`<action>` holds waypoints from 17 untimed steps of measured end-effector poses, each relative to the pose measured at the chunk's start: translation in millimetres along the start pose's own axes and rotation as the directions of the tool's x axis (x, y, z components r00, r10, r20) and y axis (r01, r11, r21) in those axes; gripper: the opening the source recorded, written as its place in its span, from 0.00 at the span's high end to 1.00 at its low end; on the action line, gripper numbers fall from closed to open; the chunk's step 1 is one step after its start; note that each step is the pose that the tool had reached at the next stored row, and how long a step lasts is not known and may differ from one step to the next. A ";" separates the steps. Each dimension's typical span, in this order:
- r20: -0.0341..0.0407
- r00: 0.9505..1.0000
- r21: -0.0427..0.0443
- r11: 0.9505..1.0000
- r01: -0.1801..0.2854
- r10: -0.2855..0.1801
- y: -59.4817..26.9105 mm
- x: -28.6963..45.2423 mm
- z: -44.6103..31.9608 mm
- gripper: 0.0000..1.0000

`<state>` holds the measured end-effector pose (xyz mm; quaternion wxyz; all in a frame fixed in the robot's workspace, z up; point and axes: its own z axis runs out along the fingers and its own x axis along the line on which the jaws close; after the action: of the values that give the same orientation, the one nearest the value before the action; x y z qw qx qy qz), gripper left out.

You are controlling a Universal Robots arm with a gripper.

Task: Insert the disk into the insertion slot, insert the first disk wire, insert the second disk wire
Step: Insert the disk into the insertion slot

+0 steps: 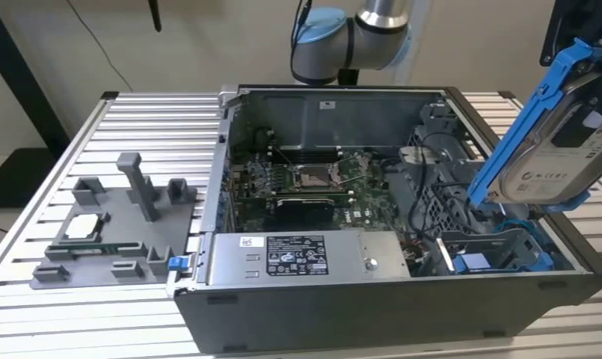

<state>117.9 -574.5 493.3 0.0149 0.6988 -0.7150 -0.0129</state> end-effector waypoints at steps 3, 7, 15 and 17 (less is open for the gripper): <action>0.000 1.000 0.000 1.000 0.000 0.000 -0.1 0.5 1.3 1.00; 0.000 1.000 0.000 1.000 0.000 0.000 -0.2 0.9 4.3 1.00; 0.000 1.000 0.001 1.000 0.000 0.000 -0.8 1.2 16.8 1.00; 0.000 1.000 0.004 1.000 0.000 0.000 -0.8 1.3 20.5 1.00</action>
<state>117.9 -575.8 472.8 0.0134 0.6989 -0.7150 -0.0115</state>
